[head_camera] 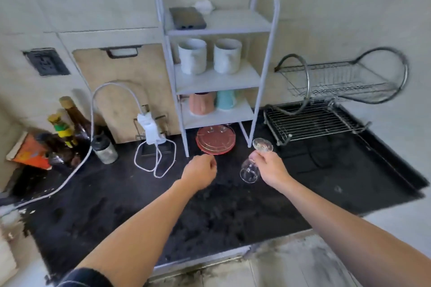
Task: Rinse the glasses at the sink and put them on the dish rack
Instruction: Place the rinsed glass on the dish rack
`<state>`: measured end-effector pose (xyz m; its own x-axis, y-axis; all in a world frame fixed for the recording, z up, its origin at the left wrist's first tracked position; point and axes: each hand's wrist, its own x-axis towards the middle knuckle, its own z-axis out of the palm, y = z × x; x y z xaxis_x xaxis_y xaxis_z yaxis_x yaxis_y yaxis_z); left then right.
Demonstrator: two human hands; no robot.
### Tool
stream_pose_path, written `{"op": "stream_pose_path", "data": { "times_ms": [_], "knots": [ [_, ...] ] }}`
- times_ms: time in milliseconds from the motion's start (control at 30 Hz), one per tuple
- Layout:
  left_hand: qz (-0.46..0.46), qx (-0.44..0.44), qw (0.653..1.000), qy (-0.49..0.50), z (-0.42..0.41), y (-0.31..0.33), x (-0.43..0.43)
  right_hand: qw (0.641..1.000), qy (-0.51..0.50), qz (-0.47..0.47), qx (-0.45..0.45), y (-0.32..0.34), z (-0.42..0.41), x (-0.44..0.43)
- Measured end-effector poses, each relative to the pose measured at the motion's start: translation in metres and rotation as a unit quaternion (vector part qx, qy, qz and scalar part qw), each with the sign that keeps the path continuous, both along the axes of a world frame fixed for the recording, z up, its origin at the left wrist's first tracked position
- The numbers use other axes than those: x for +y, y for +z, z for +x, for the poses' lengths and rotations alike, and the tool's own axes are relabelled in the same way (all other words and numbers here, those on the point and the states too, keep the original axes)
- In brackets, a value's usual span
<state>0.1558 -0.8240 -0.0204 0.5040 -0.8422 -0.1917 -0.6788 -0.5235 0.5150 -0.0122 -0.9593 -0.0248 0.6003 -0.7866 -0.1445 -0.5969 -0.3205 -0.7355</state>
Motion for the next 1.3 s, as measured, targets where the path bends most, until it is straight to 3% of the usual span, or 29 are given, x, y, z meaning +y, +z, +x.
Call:
{"op": "stream_pose_path", "data": {
  "times_ms": [367,567,733,833,1133,1300],
  "knots": [
    [-0.008,-0.062,0.995,-0.081,-0.141,0.01,-0.163,0.997,-0.036,-0.041,0.062,-0.012,-0.149,-0.15],
    [-0.051,-0.141,0.981,-0.127,-0.16,0.026,-0.229,0.988,-0.056,-0.101,0.1,-0.013,-0.176,-0.221],
    [-0.158,-0.223,0.945,-0.178,-0.163,0.035,-0.304,0.976,-0.064,-0.149,0.145,-0.01,-0.183,-0.282],
    [-0.167,-0.26,0.932,-0.189,-0.164,0.043,-0.348,0.968,-0.063,-0.178,0.167,-0.012,-0.189,-0.319],
    [-0.089,-0.294,0.943,-0.132,-0.166,0.028,-0.423,0.956,-0.029,-0.207,0.204,-0.045,-0.189,-0.415],
    [-0.087,-0.316,0.944,-0.042,-0.172,0.012,-0.441,0.979,-0.027,-0.16,0.125,-0.061,-0.164,-0.471]
  ]
}}
